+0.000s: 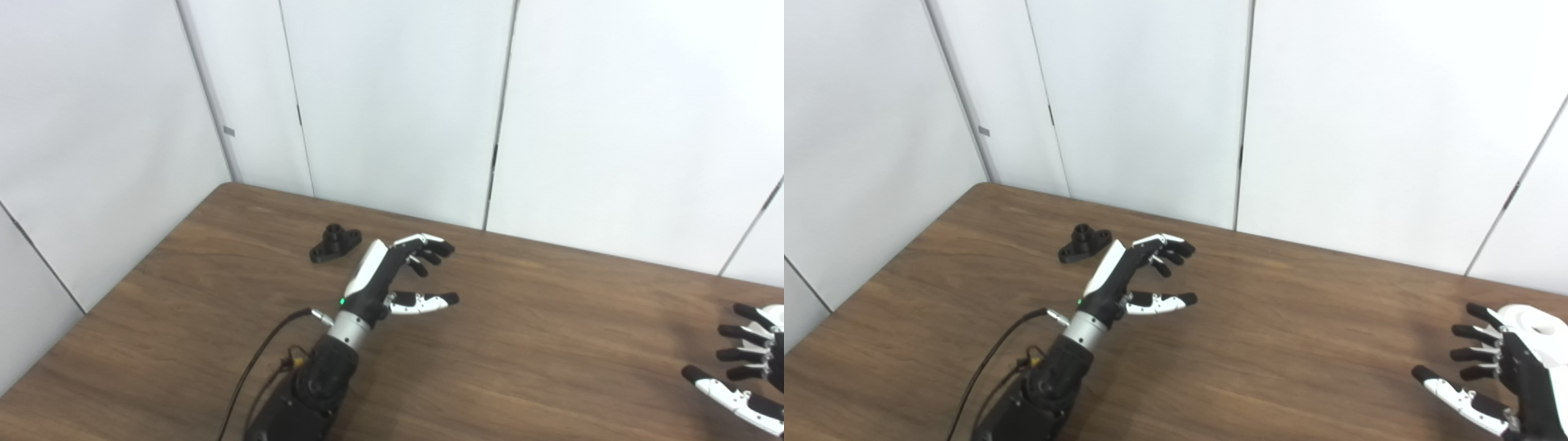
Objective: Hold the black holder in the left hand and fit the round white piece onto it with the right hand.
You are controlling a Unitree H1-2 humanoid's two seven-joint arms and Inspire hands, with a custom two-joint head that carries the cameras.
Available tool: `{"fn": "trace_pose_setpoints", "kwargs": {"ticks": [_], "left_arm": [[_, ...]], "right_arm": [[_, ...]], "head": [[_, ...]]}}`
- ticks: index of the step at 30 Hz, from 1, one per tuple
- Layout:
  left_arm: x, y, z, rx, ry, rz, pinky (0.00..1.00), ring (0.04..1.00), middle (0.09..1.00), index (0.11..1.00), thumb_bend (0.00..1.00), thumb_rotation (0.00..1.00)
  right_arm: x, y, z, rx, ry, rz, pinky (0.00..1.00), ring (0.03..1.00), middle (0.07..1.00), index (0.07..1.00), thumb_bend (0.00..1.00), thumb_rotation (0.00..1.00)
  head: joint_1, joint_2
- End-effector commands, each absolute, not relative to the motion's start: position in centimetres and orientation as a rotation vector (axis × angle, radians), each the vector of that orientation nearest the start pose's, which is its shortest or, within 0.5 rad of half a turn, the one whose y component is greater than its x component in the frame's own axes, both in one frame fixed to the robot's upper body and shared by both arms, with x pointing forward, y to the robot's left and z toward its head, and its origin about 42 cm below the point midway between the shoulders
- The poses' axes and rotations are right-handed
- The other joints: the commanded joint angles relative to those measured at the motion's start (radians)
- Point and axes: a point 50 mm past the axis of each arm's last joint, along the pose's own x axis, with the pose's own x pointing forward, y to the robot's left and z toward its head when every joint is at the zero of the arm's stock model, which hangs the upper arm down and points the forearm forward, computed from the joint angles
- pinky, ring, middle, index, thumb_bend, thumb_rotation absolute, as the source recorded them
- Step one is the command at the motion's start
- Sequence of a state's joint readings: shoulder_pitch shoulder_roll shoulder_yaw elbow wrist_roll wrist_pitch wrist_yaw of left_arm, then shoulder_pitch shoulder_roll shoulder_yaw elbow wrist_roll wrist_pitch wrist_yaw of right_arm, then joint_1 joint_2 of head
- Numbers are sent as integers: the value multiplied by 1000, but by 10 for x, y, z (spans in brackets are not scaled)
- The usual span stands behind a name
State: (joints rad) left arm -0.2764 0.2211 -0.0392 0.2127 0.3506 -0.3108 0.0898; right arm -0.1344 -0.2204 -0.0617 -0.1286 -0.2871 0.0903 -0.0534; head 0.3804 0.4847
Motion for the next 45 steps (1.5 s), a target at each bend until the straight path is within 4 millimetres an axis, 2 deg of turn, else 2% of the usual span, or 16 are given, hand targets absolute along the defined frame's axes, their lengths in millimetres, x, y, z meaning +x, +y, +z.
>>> {"fn": "trace_pose_setpoints", "kwargs": {"ticks": [1,4,9,13,20,23,27,31,33,37,41,45], "left_arm": [[379,266,182,592,-504,8,528,702,742,680,775,90],[378,277,188,614,-497,55,542,722,767,704,791,103],[375,299,200,711,-470,142,672,792,807,730,782,168],[375,315,209,749,-461,193,681,812,838,740,782,178],[377,341,222,809,-441,254,715,842,863,760,792,274],[377,349,227,861,-424,302,712,844,861,743,814,288],[374,360,233,921,-376,360,763,895,894,747,876,327],[371,364,238,955,-331,422,807,945,922,763,902,332],[371,366,237,969,-324,446,800,954,931,769,904,312],[373,370,238,1004,-301,482,788,961,946,783,906,333],[377,374,237,1032,-275,508,771,954,936,766,915,322],[380,377,237,1072,-230,519,798,962,939,747,932,345]], "right_arm": [[328,-290,198,-503,-261,-152,466,588,702,802,571,155],[328,-291,197,-494,-263,-151,467,586,700,801,576,165],[329,-290,198,-491,-257,-154,475,590,703,799,582,160],[329,-289,198,-492,-257,-153,479,597,704,800,577,147],[329,-290,198,-487,-251,-151,483,595,710,802,574,144],[329,-291,198,-490,-257,-146,477,590,707,800,570,151],[329,-291,197,-484,-259,-141,479,588,709,800,569,104],[328,-290,198,-482,-251,-144,481,589,711,801,566,80],[328,-289,198,-480,-253,-142,478,587,708,799,570,74],[328,-289,197,-487,-261,-136,472,589,703,795,567,75],[329,-290,199,-488,-259,-133,469,583,703,796,565,106],[329,-290,200,-489,-255,-133,465,575,703,794,567,109]], "head": [[6,3],[8,3],[9,4],[13,5],[21,10],[23,10],[26,12],[26,15],[26,15],[26,17],[26,22],[27,21]]}}
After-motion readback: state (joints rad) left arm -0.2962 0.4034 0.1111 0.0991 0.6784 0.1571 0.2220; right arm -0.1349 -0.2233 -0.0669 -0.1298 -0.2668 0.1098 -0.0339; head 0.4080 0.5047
